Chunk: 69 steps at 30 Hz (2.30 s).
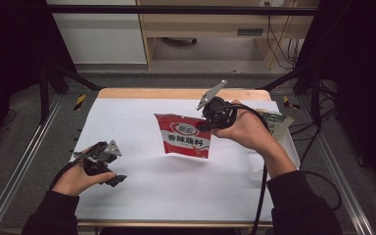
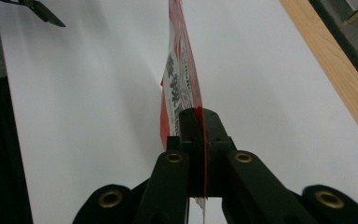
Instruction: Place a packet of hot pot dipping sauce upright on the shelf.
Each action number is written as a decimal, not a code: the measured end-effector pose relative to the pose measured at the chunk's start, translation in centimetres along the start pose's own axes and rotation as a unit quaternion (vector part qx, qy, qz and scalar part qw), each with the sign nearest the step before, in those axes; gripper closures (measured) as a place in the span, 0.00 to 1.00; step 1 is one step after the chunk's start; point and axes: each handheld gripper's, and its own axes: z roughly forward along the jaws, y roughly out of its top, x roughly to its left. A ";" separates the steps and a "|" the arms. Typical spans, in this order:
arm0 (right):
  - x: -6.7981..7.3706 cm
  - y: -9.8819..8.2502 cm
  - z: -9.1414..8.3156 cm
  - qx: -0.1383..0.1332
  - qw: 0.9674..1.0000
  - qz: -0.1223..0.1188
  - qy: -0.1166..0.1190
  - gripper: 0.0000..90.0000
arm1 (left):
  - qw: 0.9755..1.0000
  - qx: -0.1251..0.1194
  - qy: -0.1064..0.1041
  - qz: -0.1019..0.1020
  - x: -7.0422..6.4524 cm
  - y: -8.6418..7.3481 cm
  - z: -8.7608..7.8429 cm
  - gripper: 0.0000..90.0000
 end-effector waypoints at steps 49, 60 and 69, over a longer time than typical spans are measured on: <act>-1.1 -3.4 -9.9 -0.043 0.997 0.012 -0.061 1.00 | 1.000 0.018 -0.008 -0.007 -0.4 -0.8 1.0 0.07; -1.2 -4.3 -11.4 -0.054 0.996 0.021 -0.072 1.00 | 1.000 0.018 -0.009 -0.004 -0.4 -0.8 0.8 0.07; -1.3 -4.7 -12.2 -0.052 0.995 0.023 -0.080 1.00 | 1.000 0.017 -0.009 -0.004 -0.5 -0.8 0.8 0.07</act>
